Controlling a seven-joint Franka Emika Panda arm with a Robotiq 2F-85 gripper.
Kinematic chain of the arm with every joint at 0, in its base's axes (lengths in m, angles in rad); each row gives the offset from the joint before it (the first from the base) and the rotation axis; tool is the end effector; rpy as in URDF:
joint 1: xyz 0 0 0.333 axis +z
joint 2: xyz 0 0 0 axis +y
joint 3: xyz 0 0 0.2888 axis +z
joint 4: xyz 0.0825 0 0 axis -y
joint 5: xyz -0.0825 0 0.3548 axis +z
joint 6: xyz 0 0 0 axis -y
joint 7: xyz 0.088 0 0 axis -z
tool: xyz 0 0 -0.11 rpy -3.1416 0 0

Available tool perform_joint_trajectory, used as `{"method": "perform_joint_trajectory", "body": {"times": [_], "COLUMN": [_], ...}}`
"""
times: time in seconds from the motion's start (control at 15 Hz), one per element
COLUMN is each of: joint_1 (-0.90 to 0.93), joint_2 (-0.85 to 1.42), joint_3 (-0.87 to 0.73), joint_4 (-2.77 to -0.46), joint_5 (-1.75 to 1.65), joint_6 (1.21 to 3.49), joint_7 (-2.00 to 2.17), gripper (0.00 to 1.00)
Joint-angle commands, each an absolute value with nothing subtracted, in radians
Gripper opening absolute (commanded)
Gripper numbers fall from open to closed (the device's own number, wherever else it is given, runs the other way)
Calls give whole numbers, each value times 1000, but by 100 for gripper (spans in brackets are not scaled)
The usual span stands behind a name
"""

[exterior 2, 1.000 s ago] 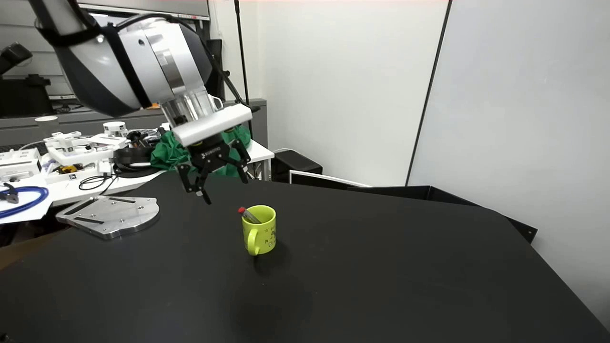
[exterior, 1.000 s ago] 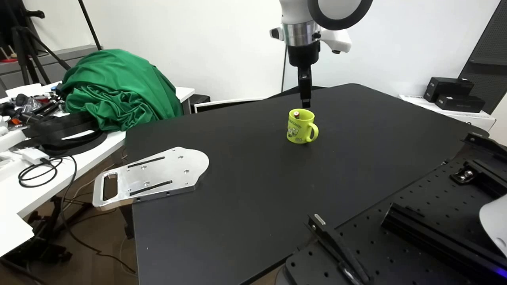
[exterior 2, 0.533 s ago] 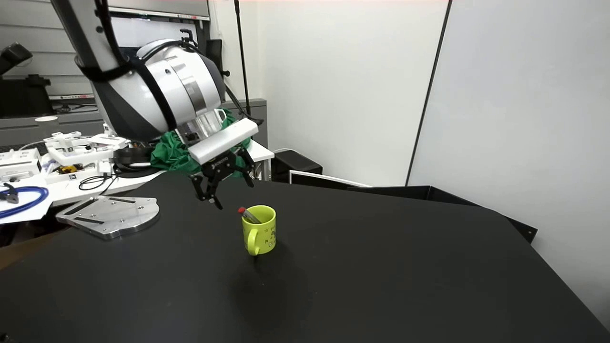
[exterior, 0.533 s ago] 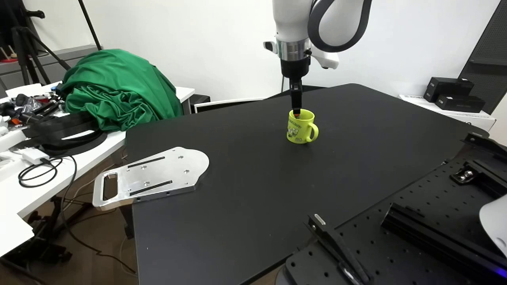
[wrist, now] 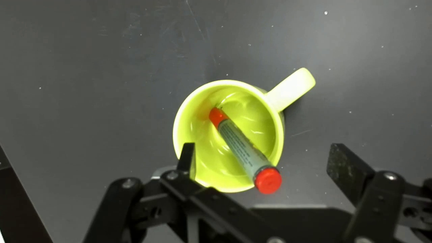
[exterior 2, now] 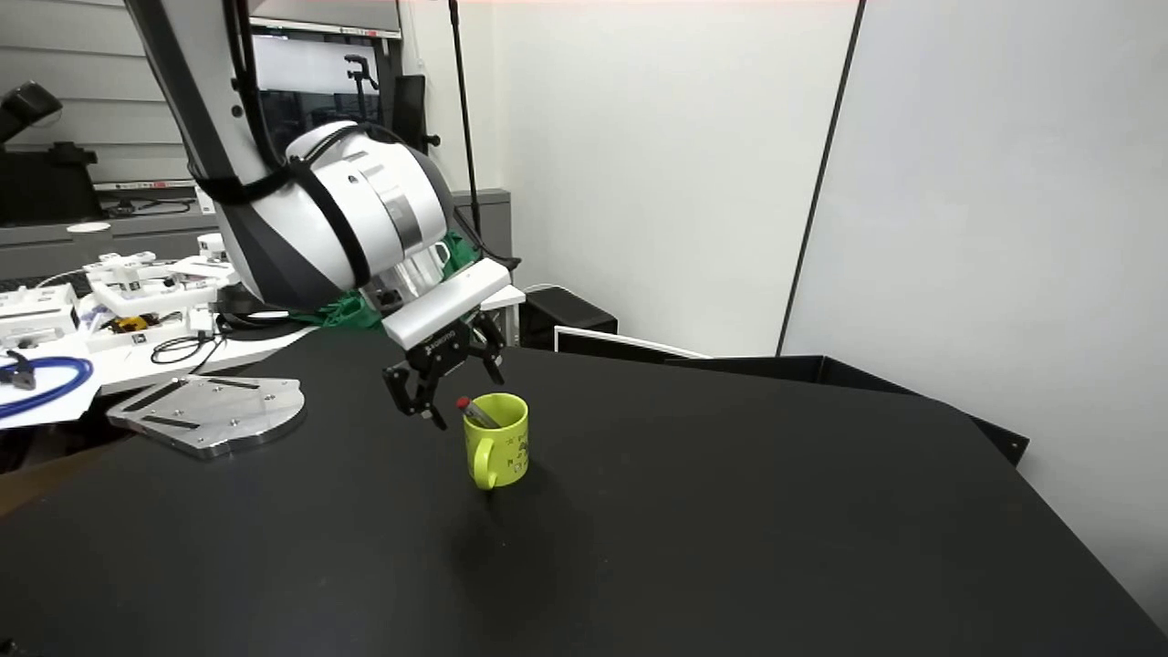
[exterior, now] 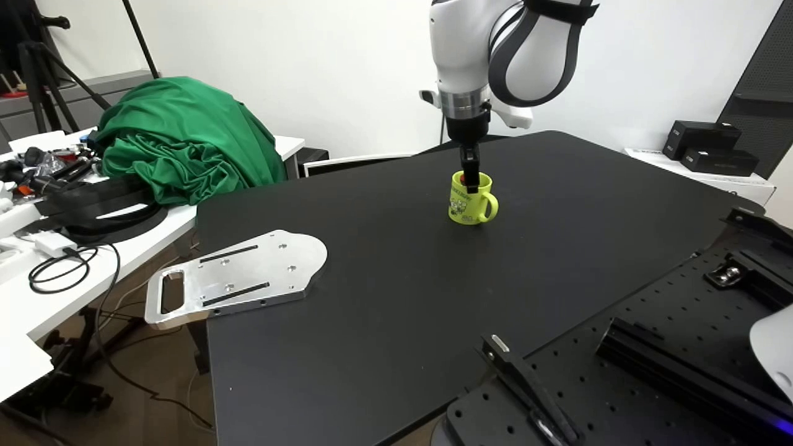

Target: Remove the marker from the mug.

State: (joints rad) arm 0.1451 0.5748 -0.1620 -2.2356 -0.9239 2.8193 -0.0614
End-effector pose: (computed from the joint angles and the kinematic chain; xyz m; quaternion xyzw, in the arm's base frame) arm 0.4915 0.0234 0.1068 0.8726 0.4525 -0.0167 0.1831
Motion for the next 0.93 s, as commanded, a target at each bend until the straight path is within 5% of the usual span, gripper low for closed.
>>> {"method": "perform_joint_trajectory", "body": {"times": [0.0,0.73,0.8,0.87], "joint_1": [173,195,195,191], "joint_2": [609,620,618,615], "joint_3": [-191,-213,-210,-203], "joint_4": [-2210,-2210,-2211,-2211], "joint_5": [-944,-934,-929,-917], "joint_6": [2834,2851,2847,2841], "joint_7": [-2,31,29,21], "gripper": [73,1,0,34]}}
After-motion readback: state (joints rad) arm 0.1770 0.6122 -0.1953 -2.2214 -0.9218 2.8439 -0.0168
